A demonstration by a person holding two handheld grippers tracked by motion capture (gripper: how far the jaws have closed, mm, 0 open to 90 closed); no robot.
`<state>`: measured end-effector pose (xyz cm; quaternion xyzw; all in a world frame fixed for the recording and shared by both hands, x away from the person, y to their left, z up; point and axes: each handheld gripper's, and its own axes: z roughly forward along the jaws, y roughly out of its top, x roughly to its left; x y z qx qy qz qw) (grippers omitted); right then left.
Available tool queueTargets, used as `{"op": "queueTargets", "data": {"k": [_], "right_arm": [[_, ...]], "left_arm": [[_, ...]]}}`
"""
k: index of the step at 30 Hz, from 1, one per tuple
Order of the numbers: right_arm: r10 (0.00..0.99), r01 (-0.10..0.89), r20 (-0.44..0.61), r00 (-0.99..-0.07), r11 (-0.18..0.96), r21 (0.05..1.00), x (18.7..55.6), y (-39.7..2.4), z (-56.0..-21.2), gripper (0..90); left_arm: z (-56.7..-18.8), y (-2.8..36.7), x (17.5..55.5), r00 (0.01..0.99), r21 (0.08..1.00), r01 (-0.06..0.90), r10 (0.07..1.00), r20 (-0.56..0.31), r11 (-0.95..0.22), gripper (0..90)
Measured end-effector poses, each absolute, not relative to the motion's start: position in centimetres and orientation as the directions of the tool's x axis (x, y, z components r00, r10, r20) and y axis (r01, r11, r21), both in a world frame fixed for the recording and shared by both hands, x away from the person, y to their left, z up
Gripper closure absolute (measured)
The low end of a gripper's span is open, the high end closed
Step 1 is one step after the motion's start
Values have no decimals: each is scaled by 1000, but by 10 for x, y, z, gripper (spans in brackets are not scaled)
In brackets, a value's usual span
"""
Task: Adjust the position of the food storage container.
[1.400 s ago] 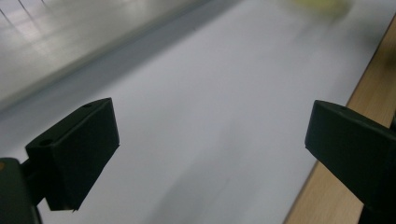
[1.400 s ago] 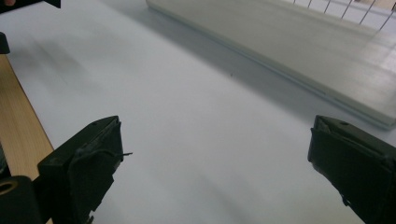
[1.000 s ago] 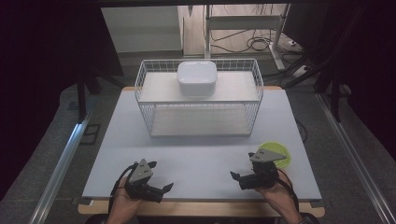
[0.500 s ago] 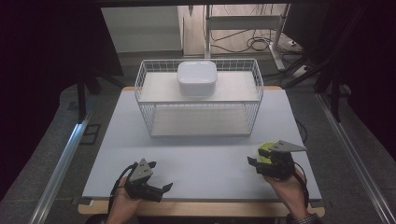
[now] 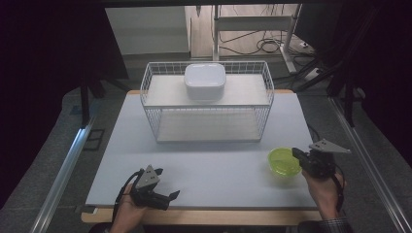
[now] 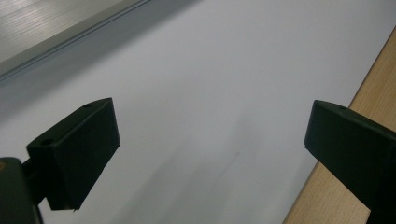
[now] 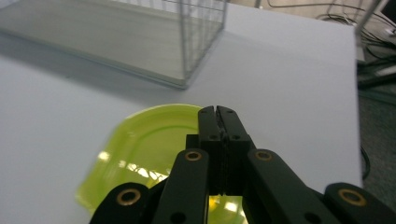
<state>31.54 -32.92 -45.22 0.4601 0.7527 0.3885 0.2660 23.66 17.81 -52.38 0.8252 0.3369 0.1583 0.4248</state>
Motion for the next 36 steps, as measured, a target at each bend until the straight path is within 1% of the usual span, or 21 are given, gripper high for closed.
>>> {"op": "queueTargets", "data": {"k": [4, 8, 13, 19, 24, 36], "right_arm": [[920, 524, -21, -393, 242, 816, 321, -342, -457, 898], [933, 571, -22, -360, 239, 786, 327, -351, -465, 898], [939, 591, -39, -341, 247, 768, 329, -353, -470, 898], [935, 610, -71, -348, 283, 740, 330, -347, -475, 898], [934, 618, -48, -354, 272, 738, 328, -344, -476, 897], [905, 626, 9, -426, 288, 725, 321, -318, -479, 896]], "left_arm": [[-524, 178, 237, 723, 807, 422, 691, -23, -414, 30], [-524, 178, 237, 723, 804, 423, 690, -22, -418, 31], [-525, 178, 237, 725, 803, 422, 689, -20, -421, 31], [-525, 177, 237, 727, 799, 421, 687, -15, -429, 31], [-525, 177, 237, 727, 798, 423, 687, -15, -431, 31], [-526, 175, 237, 731, 793, 419, 683, -6, -441, 32]]}}
